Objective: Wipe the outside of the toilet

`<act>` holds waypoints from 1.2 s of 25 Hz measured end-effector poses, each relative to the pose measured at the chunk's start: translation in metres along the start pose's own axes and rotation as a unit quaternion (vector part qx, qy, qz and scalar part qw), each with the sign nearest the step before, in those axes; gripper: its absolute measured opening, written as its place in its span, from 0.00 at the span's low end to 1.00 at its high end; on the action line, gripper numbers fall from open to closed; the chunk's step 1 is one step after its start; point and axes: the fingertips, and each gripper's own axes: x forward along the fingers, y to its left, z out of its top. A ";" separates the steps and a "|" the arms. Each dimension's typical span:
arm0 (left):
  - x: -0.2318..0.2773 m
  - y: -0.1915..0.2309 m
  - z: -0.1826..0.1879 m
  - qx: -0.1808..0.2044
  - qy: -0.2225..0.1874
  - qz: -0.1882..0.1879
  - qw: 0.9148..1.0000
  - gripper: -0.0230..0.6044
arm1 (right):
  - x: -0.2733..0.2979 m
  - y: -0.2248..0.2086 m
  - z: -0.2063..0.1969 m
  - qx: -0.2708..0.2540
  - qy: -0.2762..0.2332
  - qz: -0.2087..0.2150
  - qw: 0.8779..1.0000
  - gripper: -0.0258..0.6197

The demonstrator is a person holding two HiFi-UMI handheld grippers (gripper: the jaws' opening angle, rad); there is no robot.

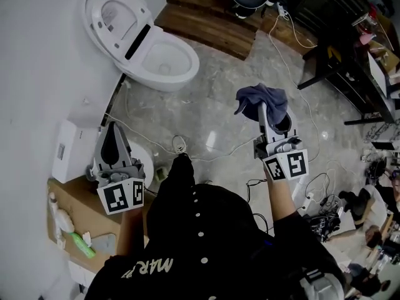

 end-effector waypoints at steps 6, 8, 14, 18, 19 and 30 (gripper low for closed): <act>0.052 0.036 -0.006 -0.008 0.014 -0.001 1.000 0.05 | 0.075 0.005 -0.008 -0.005 0.015 0.001 1.000 0.23; 0.065 0.048 -0.008 -0.009 0.017 -0.001 1.000 0.05 | 0.095 0.009 -0.009 -0.009 0.016 0.004 1.000 0.23; 0.089 0.066 -0.019 -0.012 0.030 0.003 0.999 0.05 | 0.132 0.008 -0.022 -0.017 0.029 0.011 0.999 0.23; 0.100 0.065 -0.035 0.007 0.062 0.004 0.998 0.05 | 0.144 0.004 -0.037 -0.022 0.030 0.015 0.999 0.23; 0.103 0.063 -0.038 0.014 0.068 0.004 0.998 0.05 | 0.146 0.003 -0.041 -0.024 0.030 0.017 0.999 0.23; 0.101 0.040 -0.079 0.021 0.086 0.013 0.996 0.05 | 0.141 -0.018 -0.092 -0.017 0.033 0.034 0.999 0.24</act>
